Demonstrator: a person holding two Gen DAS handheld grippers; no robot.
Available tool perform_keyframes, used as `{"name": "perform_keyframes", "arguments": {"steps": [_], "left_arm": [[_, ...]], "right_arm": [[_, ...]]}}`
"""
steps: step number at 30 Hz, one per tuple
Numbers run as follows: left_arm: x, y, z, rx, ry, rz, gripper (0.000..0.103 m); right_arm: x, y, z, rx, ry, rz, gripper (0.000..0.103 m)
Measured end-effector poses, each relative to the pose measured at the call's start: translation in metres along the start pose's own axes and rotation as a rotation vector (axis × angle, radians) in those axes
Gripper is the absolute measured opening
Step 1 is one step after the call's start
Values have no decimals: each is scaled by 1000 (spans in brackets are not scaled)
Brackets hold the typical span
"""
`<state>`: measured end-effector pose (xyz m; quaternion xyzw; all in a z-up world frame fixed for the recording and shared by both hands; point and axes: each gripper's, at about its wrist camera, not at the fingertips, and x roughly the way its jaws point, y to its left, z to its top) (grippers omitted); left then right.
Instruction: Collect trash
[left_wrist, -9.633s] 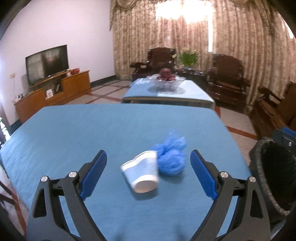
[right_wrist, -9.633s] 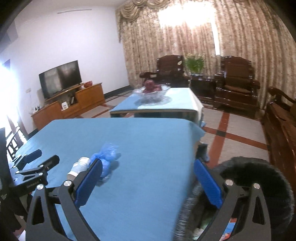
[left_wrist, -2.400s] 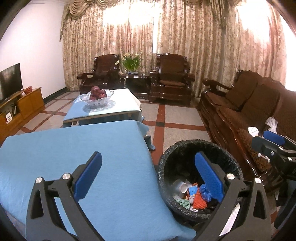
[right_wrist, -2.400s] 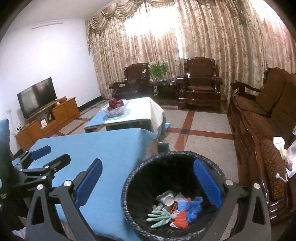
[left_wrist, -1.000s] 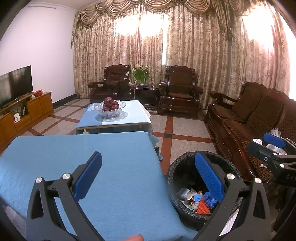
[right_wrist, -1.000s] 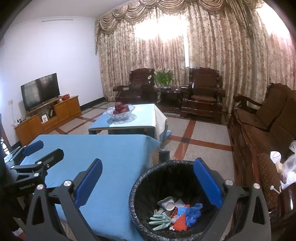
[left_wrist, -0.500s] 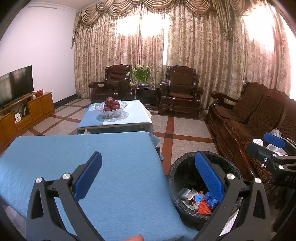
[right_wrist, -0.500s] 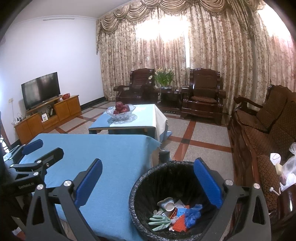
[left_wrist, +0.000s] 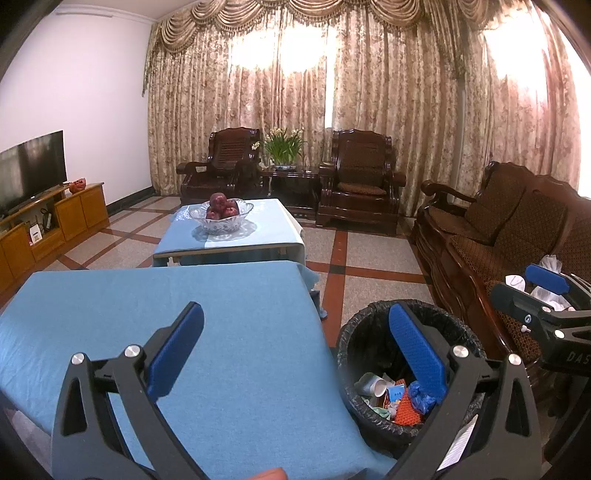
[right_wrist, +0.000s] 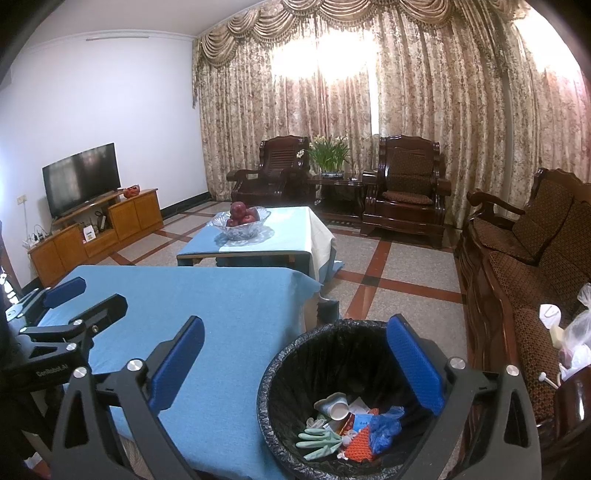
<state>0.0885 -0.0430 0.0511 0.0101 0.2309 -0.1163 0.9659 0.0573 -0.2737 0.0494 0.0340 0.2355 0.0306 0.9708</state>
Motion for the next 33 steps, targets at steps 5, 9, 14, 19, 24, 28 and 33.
{"name": "perform_keyframes", "arguments": {"steps": [5,9,14,19,24,28,33], "left_arm": [[0,0,0,0,1,0,98],[0,0,1,1,0,1,98],[0,0,1,0,2,0,98],[0,0,2,1,1,0,98],[-1,0,2,1,3,0,98],[-1,1,2,0,3,1,98],[-2,2,-1,2,5,-1,98]], "right_arm": [[0,0,1,-4,-1,3,97],[0,1,1,-3,-1,2,97],[1,1,0,-5,0,2,97],[1,1,0,-4,0,2,97],[1,2,1,-4,1,2,97],[1,2,0,-4,1,3,97],[1,2,0,-5,2,2,97]]}}
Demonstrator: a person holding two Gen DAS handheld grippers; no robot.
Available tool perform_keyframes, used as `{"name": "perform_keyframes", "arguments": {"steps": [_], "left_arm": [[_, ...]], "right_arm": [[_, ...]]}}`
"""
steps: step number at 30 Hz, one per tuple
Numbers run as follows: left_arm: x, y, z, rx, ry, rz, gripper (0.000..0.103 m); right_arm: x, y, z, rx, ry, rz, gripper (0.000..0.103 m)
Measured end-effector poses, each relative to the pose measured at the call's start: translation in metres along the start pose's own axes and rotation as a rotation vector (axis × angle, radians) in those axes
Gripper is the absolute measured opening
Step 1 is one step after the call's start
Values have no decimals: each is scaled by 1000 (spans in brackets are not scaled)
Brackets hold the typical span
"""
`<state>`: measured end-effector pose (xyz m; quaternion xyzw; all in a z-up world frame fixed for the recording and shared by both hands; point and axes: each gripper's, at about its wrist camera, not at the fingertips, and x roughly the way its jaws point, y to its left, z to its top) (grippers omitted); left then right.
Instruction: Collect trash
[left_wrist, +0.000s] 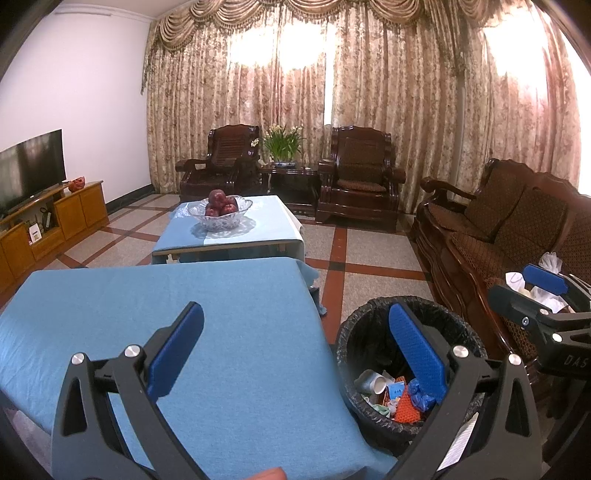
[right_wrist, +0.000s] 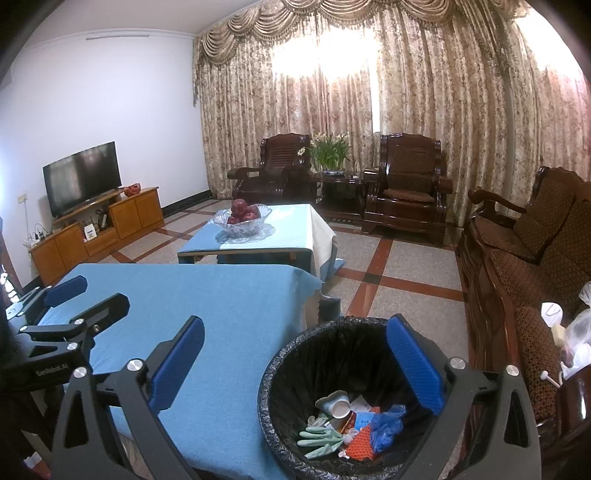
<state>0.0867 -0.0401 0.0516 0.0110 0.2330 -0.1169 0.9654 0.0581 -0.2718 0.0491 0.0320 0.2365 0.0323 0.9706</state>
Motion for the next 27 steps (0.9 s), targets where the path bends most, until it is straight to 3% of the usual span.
{"name": "perform_keyframes", "arguments": {"steps": [27], "left_arm": [[-5,1,-1,-5,8,-2,98]], "right_arm": [[7,-3,-16,1,9,0,97]]}}
